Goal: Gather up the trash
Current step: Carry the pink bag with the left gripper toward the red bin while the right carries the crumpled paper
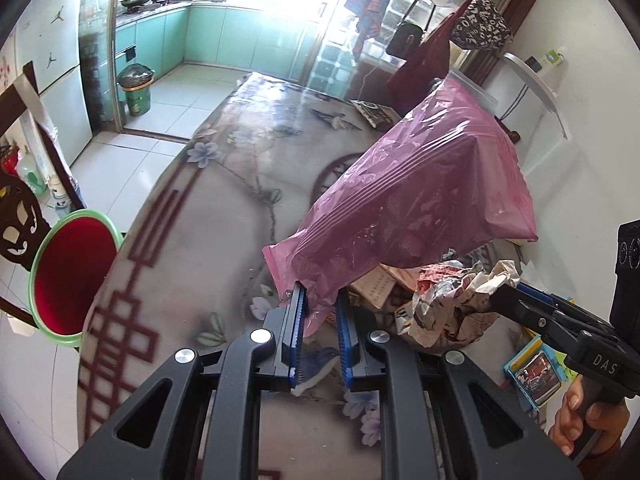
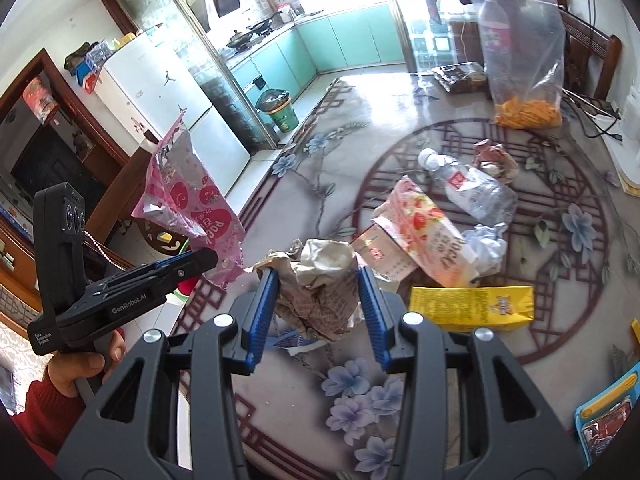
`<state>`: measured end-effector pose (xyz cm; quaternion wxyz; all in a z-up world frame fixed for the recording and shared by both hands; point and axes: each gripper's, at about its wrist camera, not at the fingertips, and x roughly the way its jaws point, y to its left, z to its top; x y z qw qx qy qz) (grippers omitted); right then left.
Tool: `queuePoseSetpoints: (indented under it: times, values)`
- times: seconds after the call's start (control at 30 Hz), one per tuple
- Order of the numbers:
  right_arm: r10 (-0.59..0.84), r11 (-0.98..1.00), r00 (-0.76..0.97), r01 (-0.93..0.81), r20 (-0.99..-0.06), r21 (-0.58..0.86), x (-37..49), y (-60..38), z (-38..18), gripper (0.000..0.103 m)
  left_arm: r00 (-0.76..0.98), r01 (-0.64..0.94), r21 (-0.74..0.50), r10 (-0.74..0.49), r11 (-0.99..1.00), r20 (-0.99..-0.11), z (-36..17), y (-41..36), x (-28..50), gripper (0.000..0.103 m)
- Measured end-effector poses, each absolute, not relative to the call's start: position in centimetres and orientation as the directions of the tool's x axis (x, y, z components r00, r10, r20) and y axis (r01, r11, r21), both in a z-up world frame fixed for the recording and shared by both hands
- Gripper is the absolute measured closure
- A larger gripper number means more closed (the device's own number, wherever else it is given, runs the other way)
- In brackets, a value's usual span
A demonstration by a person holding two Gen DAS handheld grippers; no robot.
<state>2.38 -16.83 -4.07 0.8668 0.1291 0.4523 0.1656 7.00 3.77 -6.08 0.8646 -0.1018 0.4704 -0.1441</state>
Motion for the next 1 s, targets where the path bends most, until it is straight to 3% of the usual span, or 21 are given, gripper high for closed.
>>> queuePoseSetpoints:
  times: [1.0]
  values:
    - [0.351,0.932,0.522,-0.119,-0.777,0.342,6.0,1.9,-5.0,0.062,0.485,0.165,-0.298,-0.340,0.940,-0.806,-8.0,22.9,13.0,0.090]
